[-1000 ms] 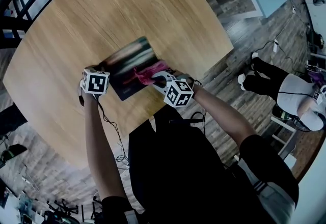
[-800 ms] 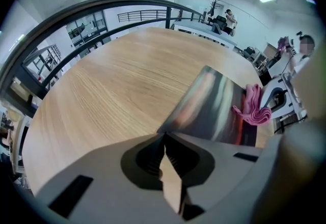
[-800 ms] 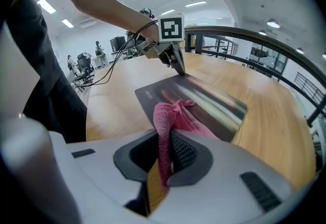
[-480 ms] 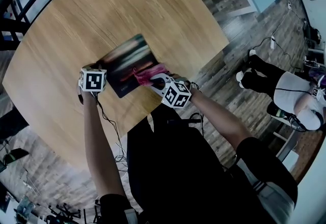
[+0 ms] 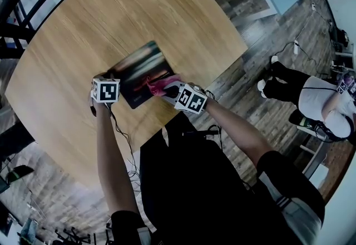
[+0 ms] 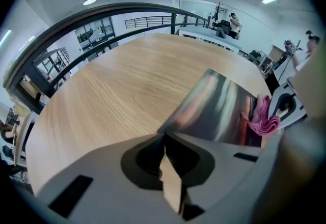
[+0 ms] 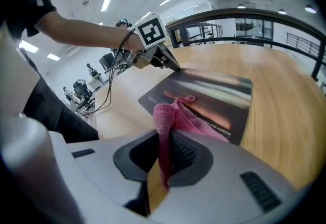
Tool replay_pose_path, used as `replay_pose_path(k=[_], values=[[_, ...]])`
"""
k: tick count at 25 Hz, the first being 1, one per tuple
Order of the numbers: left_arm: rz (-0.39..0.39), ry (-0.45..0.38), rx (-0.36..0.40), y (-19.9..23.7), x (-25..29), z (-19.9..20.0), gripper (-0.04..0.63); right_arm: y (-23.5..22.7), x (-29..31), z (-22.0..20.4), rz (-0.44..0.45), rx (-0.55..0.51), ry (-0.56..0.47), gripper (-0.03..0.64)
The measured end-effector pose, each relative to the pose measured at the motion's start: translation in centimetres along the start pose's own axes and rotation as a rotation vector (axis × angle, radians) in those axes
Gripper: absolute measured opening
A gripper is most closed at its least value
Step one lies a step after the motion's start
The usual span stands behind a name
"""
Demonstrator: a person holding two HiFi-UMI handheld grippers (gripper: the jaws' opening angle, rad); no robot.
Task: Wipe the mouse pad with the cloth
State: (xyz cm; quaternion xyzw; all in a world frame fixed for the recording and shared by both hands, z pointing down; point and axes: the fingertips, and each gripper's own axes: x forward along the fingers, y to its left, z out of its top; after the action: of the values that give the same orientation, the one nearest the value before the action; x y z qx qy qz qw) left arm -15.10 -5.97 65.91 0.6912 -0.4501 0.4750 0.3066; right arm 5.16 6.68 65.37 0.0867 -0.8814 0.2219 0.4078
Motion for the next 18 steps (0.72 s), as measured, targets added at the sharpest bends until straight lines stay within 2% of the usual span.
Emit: replay_pose_path(k=[3, 9, 12, 18], values=[[-0.006, 0.001, 0.005, -0.1, 0.1, 0.1, 0.025, 0.0, -0.1, 0.7, 0.035, 0.077, -0.019, 0.054], [-0.032, -0.044, -0.083, 0.3, 0.6, -0.4, 0.026, -0.4, -1.5, 4.5, 0.027, 0.211, -0.16, 0.054], [-0.021, -0.076, -0.091, 0.4, 0.0, -0.1, 0.026, -0.7, -2.7, 7.2, -0.002, 0.249, -0.231, 0.054], [-0.01, -0.207, -0.22, 1.2, -2.3, 0.5, 0.026, -1.5, -4.9, 12.0, -0.087, 0.281, -0.335, 0.054]])
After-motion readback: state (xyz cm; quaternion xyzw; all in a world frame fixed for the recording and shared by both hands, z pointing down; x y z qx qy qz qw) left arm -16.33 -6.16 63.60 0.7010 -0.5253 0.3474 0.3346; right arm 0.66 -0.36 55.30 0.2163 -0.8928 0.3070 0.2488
